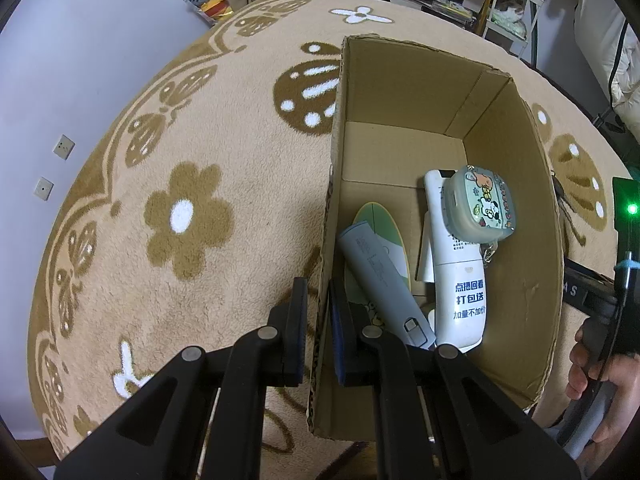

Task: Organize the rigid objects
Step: 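Move the right gripper back and grasp the black key with tag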

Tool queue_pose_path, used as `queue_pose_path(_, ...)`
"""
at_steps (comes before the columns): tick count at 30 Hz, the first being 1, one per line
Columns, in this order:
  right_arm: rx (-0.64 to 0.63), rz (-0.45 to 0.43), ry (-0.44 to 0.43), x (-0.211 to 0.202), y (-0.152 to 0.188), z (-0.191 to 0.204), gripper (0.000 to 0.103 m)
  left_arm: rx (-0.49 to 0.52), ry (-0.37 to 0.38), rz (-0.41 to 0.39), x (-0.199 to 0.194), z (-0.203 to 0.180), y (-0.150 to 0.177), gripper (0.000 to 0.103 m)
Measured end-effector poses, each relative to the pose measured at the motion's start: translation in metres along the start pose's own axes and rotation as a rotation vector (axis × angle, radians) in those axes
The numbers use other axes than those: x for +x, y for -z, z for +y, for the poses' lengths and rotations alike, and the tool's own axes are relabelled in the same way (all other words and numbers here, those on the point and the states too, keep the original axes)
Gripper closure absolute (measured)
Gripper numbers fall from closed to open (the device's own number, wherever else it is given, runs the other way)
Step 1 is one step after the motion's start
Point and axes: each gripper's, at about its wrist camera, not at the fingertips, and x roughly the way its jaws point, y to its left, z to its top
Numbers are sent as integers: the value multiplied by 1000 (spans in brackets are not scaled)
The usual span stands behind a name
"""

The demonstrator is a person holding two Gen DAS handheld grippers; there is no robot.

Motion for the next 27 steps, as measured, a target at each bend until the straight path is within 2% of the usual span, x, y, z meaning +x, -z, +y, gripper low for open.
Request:
queue_pose_path(5, -20, -11, 18, 0, 4, 7, 9, -3, 2, 2, 1, 2, -1, 92)
queue_pose_path(9, -55, -15, 81, 5, 9, 21, 9, -1, 1, 1, 1, 2, -1, 92)
queue_pose_path(14, -68, -16, 93, 10, 13, 26, 9, -7, 8, 3, 1, 3, -1, 92)
queue_pose_path(17, -96, -24, 116, 10, 18, 31, 13, -4, 5, 3, 1, 2, -1, 92)
queue_pose_path(20, -127, -32, 138, 7, 24, 37, 23, -3, 3, 3, 1, 2, -1, 92)
queue_pose_path(22, -135, -32, 150, 5, 27, 39, 33, -3, 2, 3, 1, 1, -2, 92)
queue_pose_path(24, -147, -37, 181, 4, 30, 43, 37, -2, 2, 2, 1, 1, -2, 92)
queue_pose_path(27, -171, -42, 175, -1, 36, 47, 49, -3, 3, 2, 1, 2, -1, 92)
